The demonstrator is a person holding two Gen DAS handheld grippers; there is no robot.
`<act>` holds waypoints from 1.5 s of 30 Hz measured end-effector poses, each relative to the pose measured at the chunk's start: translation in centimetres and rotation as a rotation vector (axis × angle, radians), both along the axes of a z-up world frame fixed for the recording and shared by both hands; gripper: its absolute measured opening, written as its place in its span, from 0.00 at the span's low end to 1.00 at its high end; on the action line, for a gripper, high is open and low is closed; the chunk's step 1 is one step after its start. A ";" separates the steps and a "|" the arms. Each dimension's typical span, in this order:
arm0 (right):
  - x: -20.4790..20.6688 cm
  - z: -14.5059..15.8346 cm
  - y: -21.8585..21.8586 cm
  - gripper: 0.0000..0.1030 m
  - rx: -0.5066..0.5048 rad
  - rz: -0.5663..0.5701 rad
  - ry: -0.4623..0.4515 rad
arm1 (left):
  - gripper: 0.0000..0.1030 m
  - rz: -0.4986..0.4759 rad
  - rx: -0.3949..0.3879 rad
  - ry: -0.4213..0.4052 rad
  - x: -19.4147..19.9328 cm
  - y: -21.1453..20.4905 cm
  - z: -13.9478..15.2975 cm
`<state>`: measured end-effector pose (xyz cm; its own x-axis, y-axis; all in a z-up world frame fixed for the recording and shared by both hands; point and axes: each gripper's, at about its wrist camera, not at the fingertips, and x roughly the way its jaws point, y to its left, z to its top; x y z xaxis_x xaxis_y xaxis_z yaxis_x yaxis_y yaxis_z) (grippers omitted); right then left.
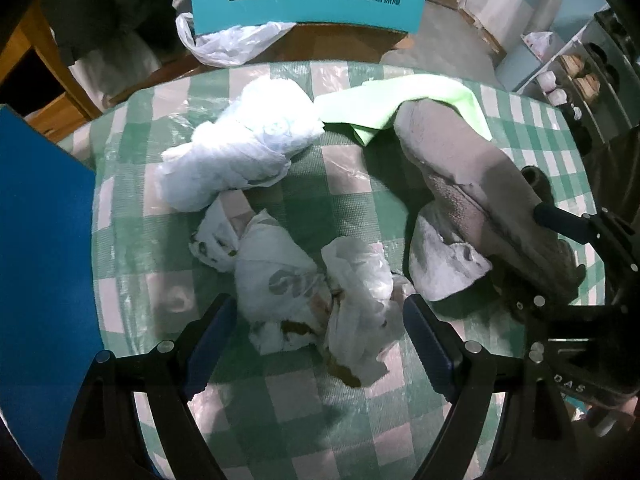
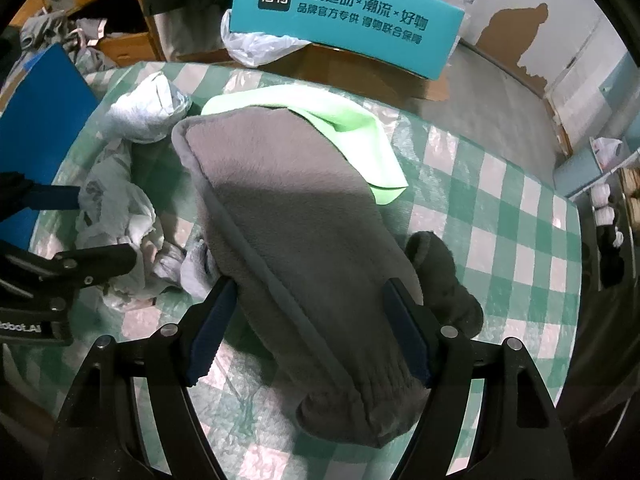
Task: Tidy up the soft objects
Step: 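Lower the right tool onto the long grey fleece sock and close it, then lift the grey sock with the right tool while the left tool grasps crumpled white plastic bags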
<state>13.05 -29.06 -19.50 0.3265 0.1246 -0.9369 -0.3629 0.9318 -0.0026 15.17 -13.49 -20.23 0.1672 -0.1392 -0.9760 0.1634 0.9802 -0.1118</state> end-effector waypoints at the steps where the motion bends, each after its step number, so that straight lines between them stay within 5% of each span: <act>1: 0.0 -0.2 0.0 0.71 0.004 0.002 0.004 | 0.84 -0.001 0.002 0.003 0.1 -0.1 -0.2; 7: -0.1 -0.7 0.3 0.32 0.073 0.032 0.036 | 0.73 -0.023 -0.020 0.003 -0.1 -0.2 -0.8; 13: -0.3 -0.2 0.5 0.17 0.119 0.014 0.043 | 0.50 -0.055 -0.030 -0.014 -0.7 0.2 -0.4; 19: -0.8 1.1 0.2 0.15 0.167 -0.022 0.041 | 0.40 -0.076 -0.029 -0.046 -1.6 0.5 0.8; 30: -3.1 3.3 0.1 0.13 0.227 -0.087 0.052 | 0.39 -0.127 -0.005 -0.086 -3.8 1.4 2.6; 45: -7.2 2.1 1.3 0.14 0.221 -0.072 0.150 | 0.40 -0.158 0.060 -0.025 -7.7 3.5 2.7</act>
<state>5.88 -27.76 -17.43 0.2019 0.3128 -0.9281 -0.2767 0.9272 0.2524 7.48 -10.03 -17.54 0.1722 -0.1069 -0.9792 0.3177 0.9470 -0.0475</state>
